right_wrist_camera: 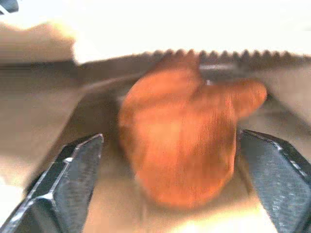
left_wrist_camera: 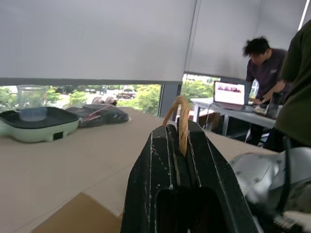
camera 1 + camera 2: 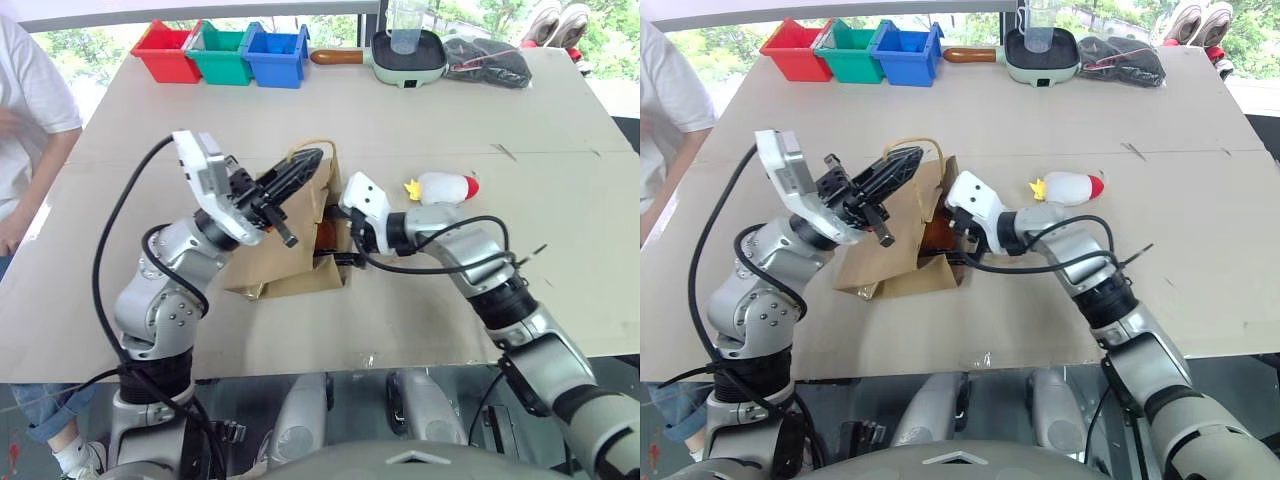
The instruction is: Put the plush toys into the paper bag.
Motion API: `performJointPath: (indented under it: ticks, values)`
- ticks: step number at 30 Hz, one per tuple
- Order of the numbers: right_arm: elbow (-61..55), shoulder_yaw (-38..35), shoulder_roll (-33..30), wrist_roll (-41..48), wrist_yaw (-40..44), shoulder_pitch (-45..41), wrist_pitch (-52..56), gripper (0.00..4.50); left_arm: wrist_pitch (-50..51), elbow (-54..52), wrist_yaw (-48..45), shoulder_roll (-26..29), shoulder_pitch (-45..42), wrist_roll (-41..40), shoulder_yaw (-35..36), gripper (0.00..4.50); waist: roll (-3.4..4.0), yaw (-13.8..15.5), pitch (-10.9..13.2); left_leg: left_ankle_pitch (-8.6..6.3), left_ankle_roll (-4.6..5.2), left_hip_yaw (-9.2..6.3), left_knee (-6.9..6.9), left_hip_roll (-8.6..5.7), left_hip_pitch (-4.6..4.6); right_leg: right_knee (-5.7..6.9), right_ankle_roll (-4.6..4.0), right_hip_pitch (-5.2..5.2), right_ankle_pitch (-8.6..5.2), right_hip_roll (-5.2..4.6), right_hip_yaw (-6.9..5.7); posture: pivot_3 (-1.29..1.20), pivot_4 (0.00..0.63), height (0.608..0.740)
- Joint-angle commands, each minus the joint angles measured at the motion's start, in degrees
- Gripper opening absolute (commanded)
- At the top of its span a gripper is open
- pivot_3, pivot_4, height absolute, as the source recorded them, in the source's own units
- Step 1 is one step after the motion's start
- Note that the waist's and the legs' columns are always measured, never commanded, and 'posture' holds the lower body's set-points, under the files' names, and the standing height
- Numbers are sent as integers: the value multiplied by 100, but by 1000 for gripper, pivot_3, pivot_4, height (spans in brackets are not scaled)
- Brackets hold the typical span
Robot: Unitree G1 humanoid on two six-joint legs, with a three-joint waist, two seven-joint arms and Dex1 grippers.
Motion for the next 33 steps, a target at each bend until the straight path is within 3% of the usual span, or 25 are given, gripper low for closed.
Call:
performJointPath:
  ticks: [1, 4, 14, 19, 25, 33]
  values:
    - [-686, -333, -125, 148, -110, 95, 189, 4434, -244, 174, -25, 143, -305, 293, 49, 0, 0, -2, 0, 0, 0, 0, 0, 0, 0, 0, 0, 0, 0, 0, 0, 0, 150, 740]
    - [-1155, -441, -110, 121, -467, 283, 447, 4434, -342, 598, -84, 116, -831, 439, -32, 0, 0, 21, 0, 0, 0, -6, 1, 0, -1, 2, 0, 0, 0, 3, -7, 0, 150, 740]
    - [-1196, -109, 990, -728, -2227, 291, 538, 4434, -914, 1966, -564, -9, -2207, 1094, -389, 0, -1, -21, 0, 1, -1, 0, -1, -1, -1, 4, 0, -4, 0, 4, 1, 0, 150, 740]
    - [-1408, -4, 1002, -947, -2435, 447, 578, 4434, -1101, 1988, -523, 49, -2014, 1278, -277, 0, 0, -21, 0, 1, -1, 1, -2, -1, -3, 2, 0, -5, 0, 2, 1, 0, 150, 740]
    - [-1616, -76, 960, -967, -2510, 481, 656, 4434, -921, 1624, -388, 18, -2081, 930, -40, 0, -1, -19, 0, 0, -1, -1, -2, -1, -5, 2, 0, -7, 0, 1, 0, 0, 150, 740]
    - [-1100, 131, 964, -964, -2283, 525, 460, 4434, -541, 1112, -326, 332, -915, 928, 82, 0, 0, -41, 1, 0, 0, 1, -11, 3, 0, 5, 0, -12, 0, 4, 6, 0, 150, 740]
